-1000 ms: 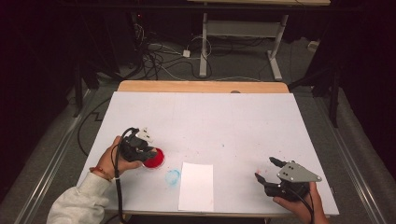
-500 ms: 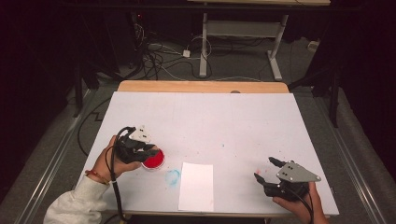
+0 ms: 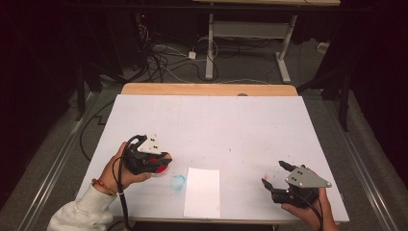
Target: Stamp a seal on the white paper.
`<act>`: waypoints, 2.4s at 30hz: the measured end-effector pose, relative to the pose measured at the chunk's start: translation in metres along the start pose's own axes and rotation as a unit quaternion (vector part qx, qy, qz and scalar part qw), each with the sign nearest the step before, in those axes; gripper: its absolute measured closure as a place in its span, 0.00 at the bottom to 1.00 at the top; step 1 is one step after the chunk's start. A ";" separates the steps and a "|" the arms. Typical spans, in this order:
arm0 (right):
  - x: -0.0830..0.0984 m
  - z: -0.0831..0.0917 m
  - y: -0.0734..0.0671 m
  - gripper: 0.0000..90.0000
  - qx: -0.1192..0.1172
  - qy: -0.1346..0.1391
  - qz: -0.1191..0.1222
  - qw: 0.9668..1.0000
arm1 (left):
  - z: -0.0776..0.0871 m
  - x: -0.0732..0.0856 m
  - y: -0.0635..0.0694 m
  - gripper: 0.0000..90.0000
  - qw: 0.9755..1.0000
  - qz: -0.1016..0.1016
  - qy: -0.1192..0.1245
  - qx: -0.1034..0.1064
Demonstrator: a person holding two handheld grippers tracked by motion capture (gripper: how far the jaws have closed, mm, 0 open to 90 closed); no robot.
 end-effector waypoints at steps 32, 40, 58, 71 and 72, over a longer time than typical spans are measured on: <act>0.000 -0.004 -0.001 0.25 0.018 -0.009 0.011 1.000 | -0.060 -0.018 0.070 0.82 0.995 -0.066 -0.013 0.075; 0.001 -0.005 -0.001 0.25 0.016 -0.015 0.016 1.000 | -0.074 -0.016 0.076 0.82 0.994 -0.065 -0.023 0.088; 0.004 -0.009 -0.004 0.26 0.015 -0.031 0.026 0.999 | -0.104 -0.009 0.086 0.82 0.987 -0.092 -0.079 0.105; 0.004 -0.009 -0.005 0.26 0.018 -0.032 0.027 0.999 | -0.106 -0.010 0.085 0.82 0.987 -0.083 -0.088 0.109; 0.004 -0.009 -0.005 0.26 0.018 -0.032 0.027 0.999 | -0.106 -0.010 0.085 0.82 0.987 -0.083 -0.088 0.111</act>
Point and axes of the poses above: each handheld gripper's, and its own axes: z roughly backward along the jaws, x roughly out of its underside, y roughly to its right, the point moved 6 cm from there along -z, roughly forward along the jaws, and after that the axes turned 4 degrees about z, right-handed, at the moved point
